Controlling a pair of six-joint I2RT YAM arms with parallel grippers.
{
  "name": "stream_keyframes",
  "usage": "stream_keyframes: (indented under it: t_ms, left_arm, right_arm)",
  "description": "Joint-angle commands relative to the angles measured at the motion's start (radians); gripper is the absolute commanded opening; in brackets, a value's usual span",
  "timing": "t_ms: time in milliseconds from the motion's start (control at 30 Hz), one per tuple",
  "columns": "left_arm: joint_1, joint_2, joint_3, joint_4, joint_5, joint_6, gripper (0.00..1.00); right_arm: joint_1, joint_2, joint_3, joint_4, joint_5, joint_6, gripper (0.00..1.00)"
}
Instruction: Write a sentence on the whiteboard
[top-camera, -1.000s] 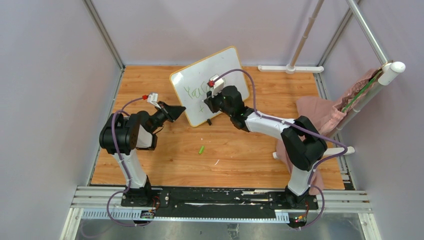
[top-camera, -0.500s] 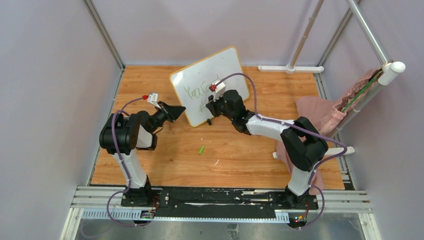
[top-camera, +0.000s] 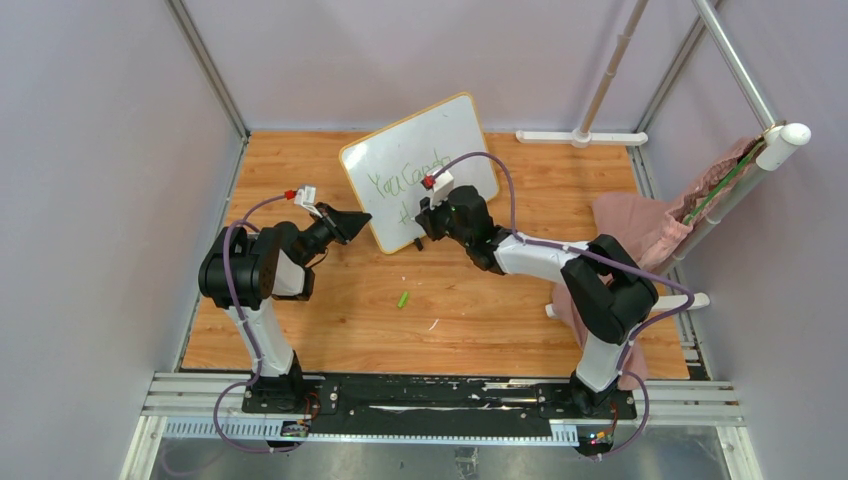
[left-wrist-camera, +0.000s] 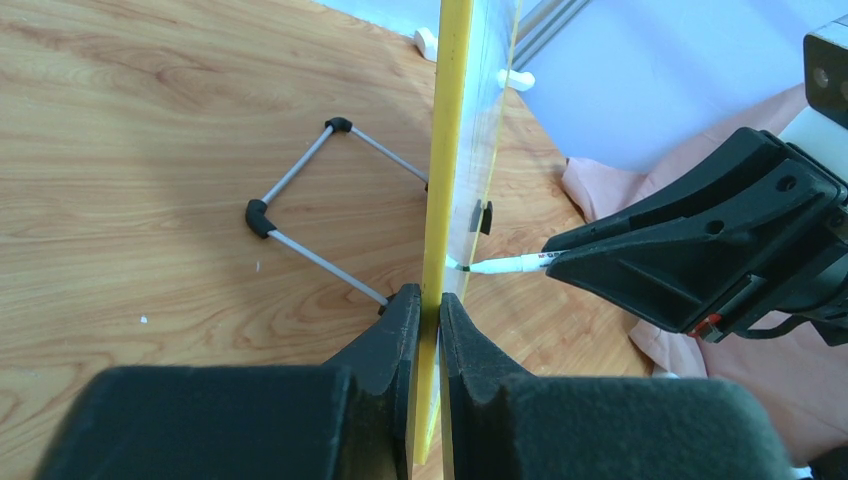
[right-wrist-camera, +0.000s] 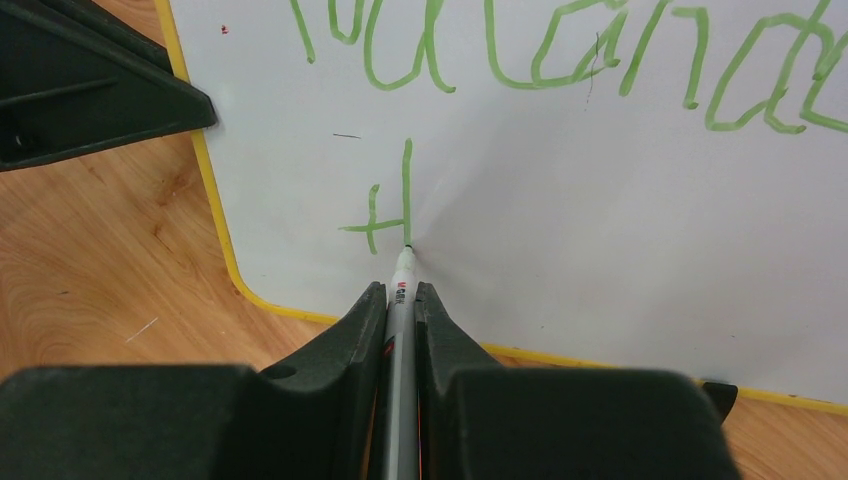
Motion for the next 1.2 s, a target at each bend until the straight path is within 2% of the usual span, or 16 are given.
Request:
stream_keyframes:
  t_ms: [0,500,1167]
  left_arm:
    - [-0.014,0.022,0.003,0.023,-0.007,0.016,0.00]
    - [-0.014,0.023,0.005,0.024,-0.006,0.018,0.00]
    - [-0.014,0.024,0.005,0.023,-0.006,0.016,0.00]
  right_arm:
    - [-0.011,-0.011,0.003,-0.009,0.014,-0.003,0.00]
    - [-0.019,0.016,0.112,-0.055,0.017,-0.032,0.00]
    - [-0.050,-0.001,0.072,-0.058,0.029,-0.023,0.00]
